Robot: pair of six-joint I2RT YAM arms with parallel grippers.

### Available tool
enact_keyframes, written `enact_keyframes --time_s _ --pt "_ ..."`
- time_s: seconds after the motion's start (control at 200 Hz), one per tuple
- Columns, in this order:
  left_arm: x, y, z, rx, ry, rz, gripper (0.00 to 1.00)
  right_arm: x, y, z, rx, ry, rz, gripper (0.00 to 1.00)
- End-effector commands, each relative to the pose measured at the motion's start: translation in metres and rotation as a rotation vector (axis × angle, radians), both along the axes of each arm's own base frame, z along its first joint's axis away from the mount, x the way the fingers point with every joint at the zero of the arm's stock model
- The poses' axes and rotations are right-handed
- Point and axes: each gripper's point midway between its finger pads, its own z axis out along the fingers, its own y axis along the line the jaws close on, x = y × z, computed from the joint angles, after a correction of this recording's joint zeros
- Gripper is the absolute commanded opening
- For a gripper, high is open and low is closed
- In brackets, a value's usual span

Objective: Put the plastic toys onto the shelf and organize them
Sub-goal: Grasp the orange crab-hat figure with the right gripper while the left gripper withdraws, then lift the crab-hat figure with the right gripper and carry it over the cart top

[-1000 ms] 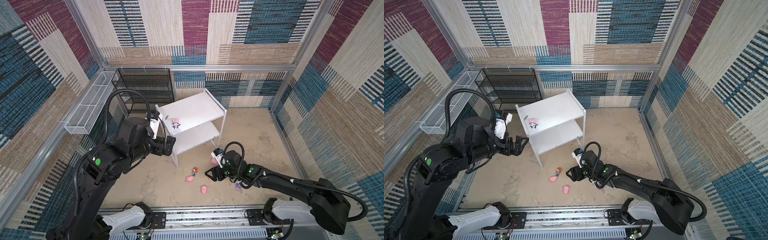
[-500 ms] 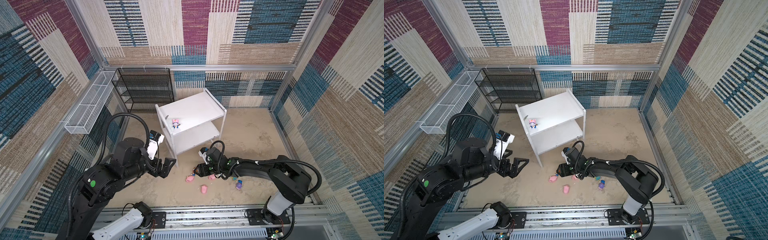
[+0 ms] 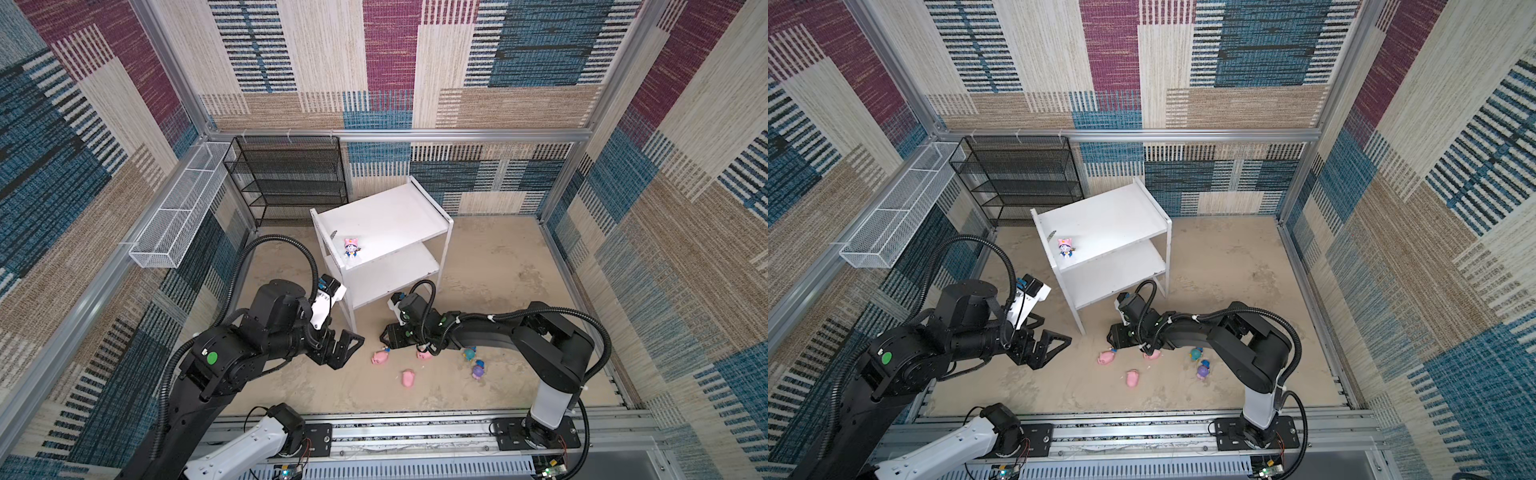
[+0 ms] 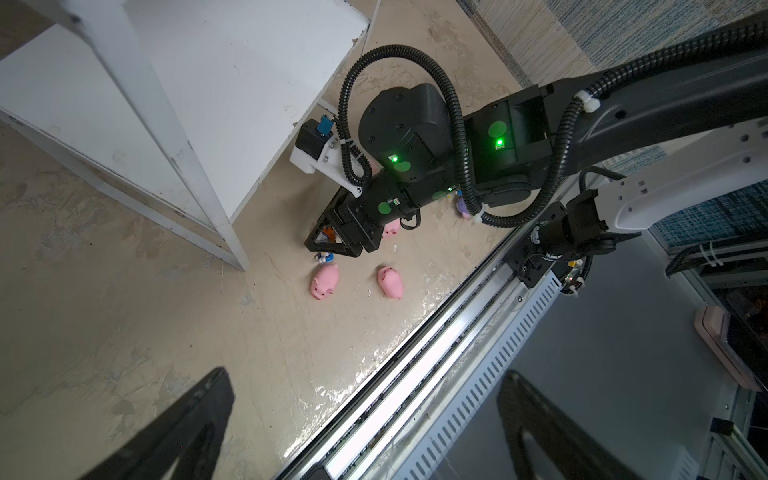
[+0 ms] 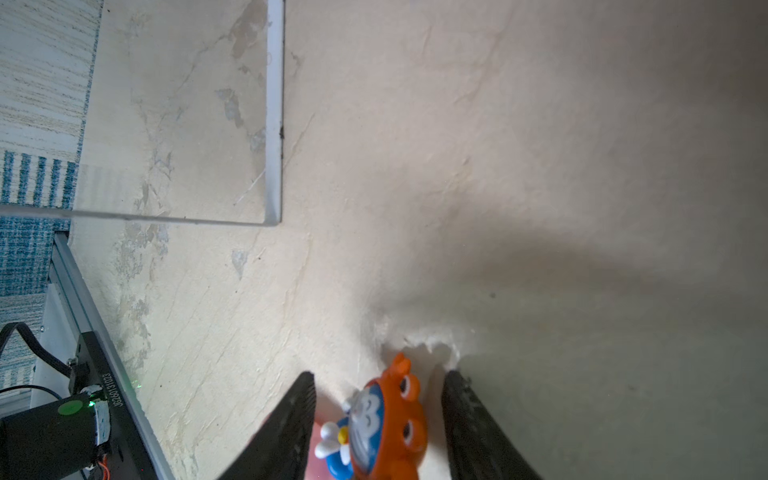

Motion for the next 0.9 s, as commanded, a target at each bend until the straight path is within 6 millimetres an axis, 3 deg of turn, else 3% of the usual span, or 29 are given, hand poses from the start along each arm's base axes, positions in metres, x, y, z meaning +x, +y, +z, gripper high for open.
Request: enact_keyframes --time_s 0.0,0.12,0.286,0.491,0.616,0.897 --pt "0.003 -0.004 0.004 -0.012 -0.028 -0.020 1.00 -0.006 -0.007 -0.012 -0.071 0.006 -0.004 0.53" --pt "0.003 -0.005 0.006 -0.021 -0.031 -0.019 0.99 -0.011 -0.011 -0.019 -0.112 0.002 -0.006 0.50" --pt "0.003 -0.005 0.007 -0.029 -0.029 -0.012 0.99 -0.013 -0.014 -0.025 -0.171 -0.021 0.000 0.38" --pt "0.002 -0.004 0.009 -0.036 -0.030 -0.005 0.99 -0.010 -0.014 -0.014 -0.177 -0.079 0.005 0.31" --pt "0.002 -0.004 0.008 -0.038 -0.029 -0.003 1.00 -0.007 -0.015 0.003 -0.146 -0.156 0.019 0.30" --pt "0.004 -0.007 0.009 -0.044 -0.024 -0.011 0.99 -0.010 -0.017 0.068 -0.004 -0.441 0.130 0.30"
